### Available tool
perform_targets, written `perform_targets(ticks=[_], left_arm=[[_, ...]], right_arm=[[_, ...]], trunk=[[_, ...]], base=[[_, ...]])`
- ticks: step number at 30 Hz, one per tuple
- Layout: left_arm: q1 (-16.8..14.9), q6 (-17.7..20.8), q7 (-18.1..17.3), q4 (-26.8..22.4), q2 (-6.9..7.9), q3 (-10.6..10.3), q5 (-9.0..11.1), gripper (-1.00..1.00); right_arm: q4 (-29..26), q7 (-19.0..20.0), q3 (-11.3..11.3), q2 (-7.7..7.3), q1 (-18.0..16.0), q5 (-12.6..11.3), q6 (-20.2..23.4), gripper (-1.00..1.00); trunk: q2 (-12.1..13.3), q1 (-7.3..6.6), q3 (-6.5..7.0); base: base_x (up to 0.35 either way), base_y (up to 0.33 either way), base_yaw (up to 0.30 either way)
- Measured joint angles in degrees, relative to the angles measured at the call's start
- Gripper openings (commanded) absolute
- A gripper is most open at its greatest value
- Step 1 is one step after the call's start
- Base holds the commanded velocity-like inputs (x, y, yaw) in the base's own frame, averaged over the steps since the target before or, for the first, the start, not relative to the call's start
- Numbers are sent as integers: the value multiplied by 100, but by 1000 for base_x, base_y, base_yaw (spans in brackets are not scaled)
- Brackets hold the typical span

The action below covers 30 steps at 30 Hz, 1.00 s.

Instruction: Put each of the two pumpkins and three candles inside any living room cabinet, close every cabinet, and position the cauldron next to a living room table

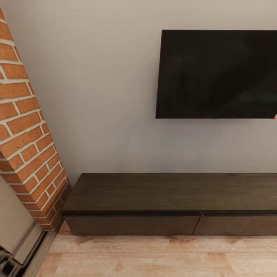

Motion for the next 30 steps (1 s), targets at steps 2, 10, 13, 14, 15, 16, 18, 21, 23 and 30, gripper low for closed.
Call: perform_targets(ticks=[2, 10, 13, 14, 15, 16, 18, 21, 23, 30], left_arm=[[7, -25, -11, 26, -1, -1, 0, 100], [151, -273, -18, 41, -42, -3, -235, 100], [176, -324, -18, 43, -52, -2, -316, 100], [185, -336, -18, 43, -50, -2, -335, 100], [187, -341, -18, 43, -49, -2, -340, 100], [194, -347, -18, 43, -50, -2, -346, 100], [221, -355, -18, 45, -56, -1, -352, 100], [262, -426, -18, 45, -66, -4, -354, 100], [279, -454, -18, 47, -64, -3, -354, 100], [510, -629, -17, 47, -43, -1, -361, 100]], right_arm=[[0, 0, 0, 4, 18, 1, -25, 100], [0, 3, 1, 5, 31, -1, -48, 100], [0, 5, 1, 6, 31, 0, -50, 100], [0, 7, 1, 7, 31, 1, -51, 100], [0, 7, 1, 7, 31, 1, -51, 100], [0, 8, 1, 7, 31, 1, -51, 100], [0, 8, 1, 3, 31, 1, -51, 100], [0, 9, -3, -2, 47, -4, -53, 100], [0, 9, -7, -14, 95, 1, -56, 100], [6, 10, -10, -29, 278, -45, -305, 100]], trunk=[[80, -44, 36], [401, -220, 180], [521, -286, 233], [562, -308, 251], [602, -330, 269], [642, -351, 287], [722, -395, 323], [842, -461, 377], [923, -505, 413], [1203, -659, 538]], base=[[0, 0, 0], [0, 0, 0], [0, 0, 0], [0, 0, 0], [0, 0, 0], [0, 0, 0], [0, 0, 0], [0, 0, 0], [0, 0, 0], [0, 0, 0]])
